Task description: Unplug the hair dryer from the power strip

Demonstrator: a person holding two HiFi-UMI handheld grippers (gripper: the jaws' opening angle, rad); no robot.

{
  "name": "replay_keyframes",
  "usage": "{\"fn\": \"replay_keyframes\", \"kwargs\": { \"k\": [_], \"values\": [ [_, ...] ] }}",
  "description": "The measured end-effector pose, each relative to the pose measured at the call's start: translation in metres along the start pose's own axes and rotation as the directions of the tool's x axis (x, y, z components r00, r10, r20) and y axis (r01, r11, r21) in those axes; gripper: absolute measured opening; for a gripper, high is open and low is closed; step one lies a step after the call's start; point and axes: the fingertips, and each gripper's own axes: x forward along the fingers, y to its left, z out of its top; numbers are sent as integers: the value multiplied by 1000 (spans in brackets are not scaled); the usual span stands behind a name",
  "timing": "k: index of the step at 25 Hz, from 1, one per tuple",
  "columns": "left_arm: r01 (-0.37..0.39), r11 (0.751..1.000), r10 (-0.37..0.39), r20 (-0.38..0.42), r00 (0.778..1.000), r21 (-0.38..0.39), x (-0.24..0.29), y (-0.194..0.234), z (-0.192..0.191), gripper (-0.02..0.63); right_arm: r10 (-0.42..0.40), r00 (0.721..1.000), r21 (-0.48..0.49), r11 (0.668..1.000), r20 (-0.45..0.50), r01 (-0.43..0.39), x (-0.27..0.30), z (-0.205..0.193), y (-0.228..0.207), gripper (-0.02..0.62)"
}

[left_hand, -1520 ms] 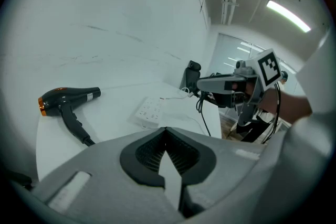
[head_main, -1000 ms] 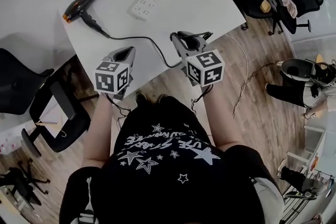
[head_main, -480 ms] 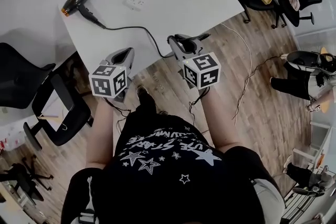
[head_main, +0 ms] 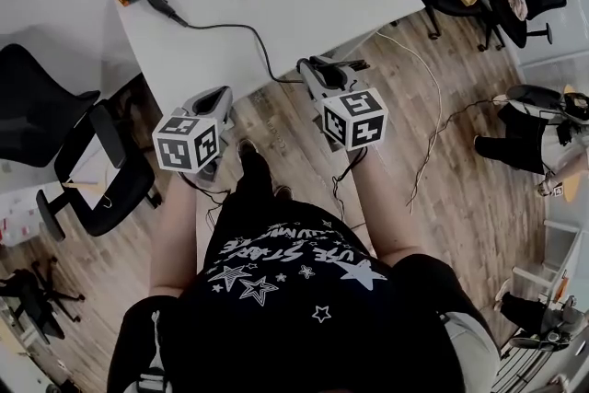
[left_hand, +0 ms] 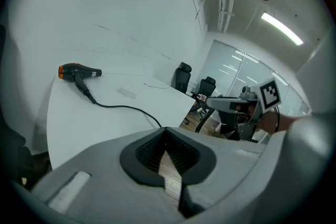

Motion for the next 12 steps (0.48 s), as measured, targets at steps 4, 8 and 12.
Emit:
{"fn": "replay_keyframes", "kwargs": {
  "k": [4,8,12],
  "values": [
    [-12,1000,12,15,1000,-9,-13,-8,-10,8,12,1000,-10,1000,-2,-12,-10,-6,8,78],
    [-20,1000,21,36,999,-20,-21,-18,-14,8,24,1000,-20,1000,-5,-24,-19,-10,13,78],
    [-16,1000,16,50,999,-11,-28,-30,-20,8,26,1000,-23,999,-2,-26,-29,-16,18,78]
  ]
}}
